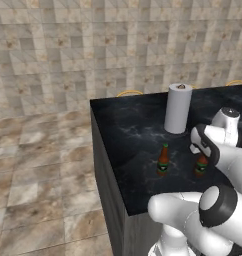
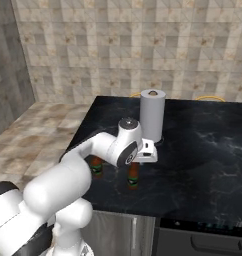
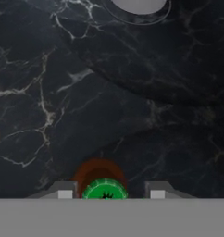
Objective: Move the drinks to the dining counter.
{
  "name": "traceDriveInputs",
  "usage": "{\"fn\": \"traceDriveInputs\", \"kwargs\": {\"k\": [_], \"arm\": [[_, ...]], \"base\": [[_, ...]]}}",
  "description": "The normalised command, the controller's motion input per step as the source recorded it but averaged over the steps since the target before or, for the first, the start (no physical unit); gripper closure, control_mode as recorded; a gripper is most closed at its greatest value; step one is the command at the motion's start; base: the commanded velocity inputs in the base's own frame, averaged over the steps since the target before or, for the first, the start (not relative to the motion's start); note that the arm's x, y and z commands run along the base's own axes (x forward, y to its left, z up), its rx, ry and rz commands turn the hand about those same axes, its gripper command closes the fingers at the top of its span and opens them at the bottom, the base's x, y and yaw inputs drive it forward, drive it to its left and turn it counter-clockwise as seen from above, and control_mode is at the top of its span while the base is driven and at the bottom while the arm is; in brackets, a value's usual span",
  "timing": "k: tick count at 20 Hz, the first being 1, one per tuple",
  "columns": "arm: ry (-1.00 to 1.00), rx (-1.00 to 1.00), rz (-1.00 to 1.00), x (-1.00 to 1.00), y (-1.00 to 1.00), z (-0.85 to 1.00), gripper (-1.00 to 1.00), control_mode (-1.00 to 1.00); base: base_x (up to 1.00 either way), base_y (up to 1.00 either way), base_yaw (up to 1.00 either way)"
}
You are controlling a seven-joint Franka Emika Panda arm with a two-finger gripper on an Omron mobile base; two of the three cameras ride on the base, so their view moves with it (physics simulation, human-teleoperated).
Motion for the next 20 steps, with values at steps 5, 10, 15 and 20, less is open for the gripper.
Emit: {"fn": "traceDriveInputs", "kwargs": {"k": [5, 10, 15, 20], "arm": [[-0.08, 0.00, 0.00, 0.00, 0.00, 0.00, -1.00, -1.00], [-0.11, 0.00, 0.00, -0.06, 0.00, 0.00, -1.00, -1.00], [-0.23, 0.00, 0.00, -0.33, 0.00, 0.36, -1.00, -1.00], [-0.13, 0.01, 0.00, -0.55, 0.00, 0.87, -1.00, -1.00]], "base": [[0.00, 0.00, 0.00], [0.00, 0.00, 0.00], [0.00, 0.00, 0.00], [0.00, 0.00, 0.00]]}}
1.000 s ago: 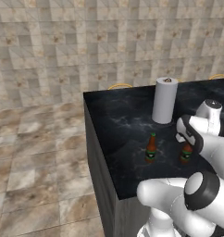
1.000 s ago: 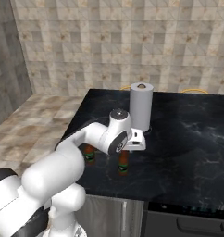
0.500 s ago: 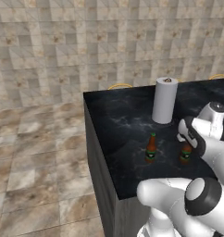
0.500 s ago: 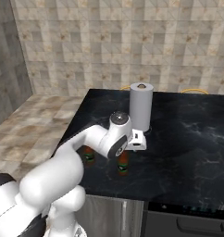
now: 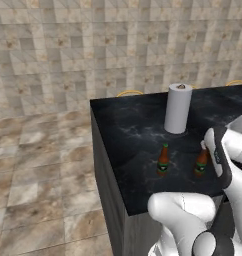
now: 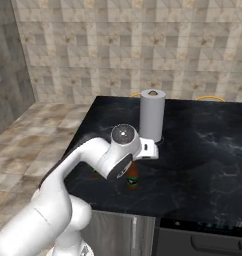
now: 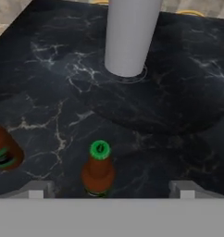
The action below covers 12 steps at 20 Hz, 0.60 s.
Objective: Move the drinks to the dining counter.
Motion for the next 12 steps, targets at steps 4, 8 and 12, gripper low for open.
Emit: {"fn": "traceDriveInputs", "kwargs": {"k": [4, 8, 12], "arm": [[-0.03, 0.07, 0.00, -0.84, 0.10, 1.00, -1.00, -1.00], [0.00, 0.06, 0.00, -0.93, 0.25, 0.98, -1.00, -1.00], [-0.06, 0.01, 0.00, -0.81, 0.40, 0.99, -1.00, -1.00]], "base": [[0.00, 0.00, 0.00], [0.00, 0.00, 0.00], [0.00, 0.00, 0.00]]}}
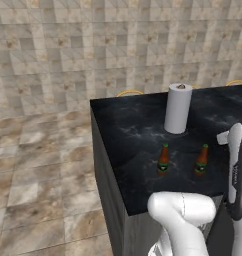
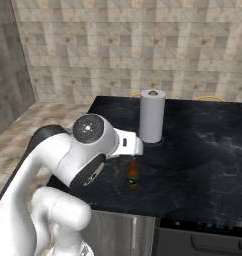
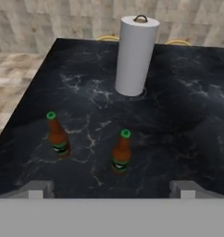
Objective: Move the drinks to the dining counter.
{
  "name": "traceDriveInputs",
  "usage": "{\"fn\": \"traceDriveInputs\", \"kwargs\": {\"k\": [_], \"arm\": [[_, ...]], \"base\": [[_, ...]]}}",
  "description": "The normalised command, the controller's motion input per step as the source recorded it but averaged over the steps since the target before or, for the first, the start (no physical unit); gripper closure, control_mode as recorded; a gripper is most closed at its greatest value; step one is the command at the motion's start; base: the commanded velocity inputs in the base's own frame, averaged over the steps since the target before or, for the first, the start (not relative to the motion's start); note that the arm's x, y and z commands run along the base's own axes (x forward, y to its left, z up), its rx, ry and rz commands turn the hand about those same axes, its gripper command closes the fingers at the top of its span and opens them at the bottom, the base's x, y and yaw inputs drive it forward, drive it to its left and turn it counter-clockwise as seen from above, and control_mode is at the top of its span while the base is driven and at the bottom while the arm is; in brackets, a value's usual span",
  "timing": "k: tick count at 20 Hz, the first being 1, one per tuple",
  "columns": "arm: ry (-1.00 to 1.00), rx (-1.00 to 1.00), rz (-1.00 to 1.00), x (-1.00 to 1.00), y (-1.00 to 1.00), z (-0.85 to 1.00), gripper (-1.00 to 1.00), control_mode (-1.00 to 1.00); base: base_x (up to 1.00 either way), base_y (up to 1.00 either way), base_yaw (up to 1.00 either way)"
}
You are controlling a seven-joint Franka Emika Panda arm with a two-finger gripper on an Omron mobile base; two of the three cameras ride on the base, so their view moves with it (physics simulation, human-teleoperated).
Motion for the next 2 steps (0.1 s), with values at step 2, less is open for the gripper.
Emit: {"fn": "traceDriveInputs", "kwargs": {"k": [2], "arm": [[-0.09, 0.00, 0.00, -0.63, 0.44, 0.99, -1.00, -1.00]], "base": [[0.00, 0.00, 0.00]]}}
